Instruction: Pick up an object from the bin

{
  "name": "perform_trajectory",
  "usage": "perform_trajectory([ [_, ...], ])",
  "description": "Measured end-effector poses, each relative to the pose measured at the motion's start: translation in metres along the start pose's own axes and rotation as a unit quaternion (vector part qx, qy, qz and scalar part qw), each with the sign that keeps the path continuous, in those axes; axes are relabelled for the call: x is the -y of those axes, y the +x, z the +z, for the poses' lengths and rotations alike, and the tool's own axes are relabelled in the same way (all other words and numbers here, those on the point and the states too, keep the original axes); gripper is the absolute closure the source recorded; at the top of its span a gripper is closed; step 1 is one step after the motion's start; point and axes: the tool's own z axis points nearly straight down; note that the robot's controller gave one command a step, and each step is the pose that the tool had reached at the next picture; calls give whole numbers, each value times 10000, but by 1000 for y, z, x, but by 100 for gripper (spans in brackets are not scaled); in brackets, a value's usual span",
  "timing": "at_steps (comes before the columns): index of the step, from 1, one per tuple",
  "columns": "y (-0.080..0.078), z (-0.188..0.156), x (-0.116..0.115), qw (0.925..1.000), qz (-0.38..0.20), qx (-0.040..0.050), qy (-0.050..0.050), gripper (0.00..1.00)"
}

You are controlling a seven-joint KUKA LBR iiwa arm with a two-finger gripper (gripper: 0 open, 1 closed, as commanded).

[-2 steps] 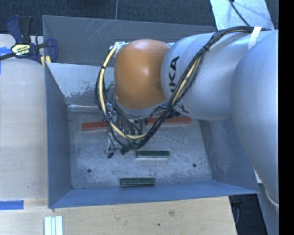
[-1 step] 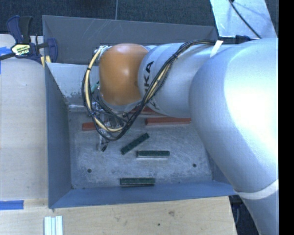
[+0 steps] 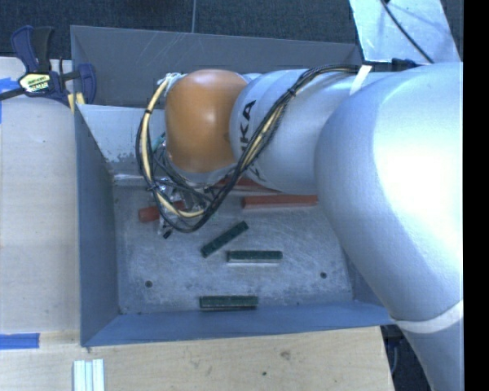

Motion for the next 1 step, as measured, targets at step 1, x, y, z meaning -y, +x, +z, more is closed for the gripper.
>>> perform_trajectory([
  [1,-1,-138,3,9999,128,32,1,100],
])
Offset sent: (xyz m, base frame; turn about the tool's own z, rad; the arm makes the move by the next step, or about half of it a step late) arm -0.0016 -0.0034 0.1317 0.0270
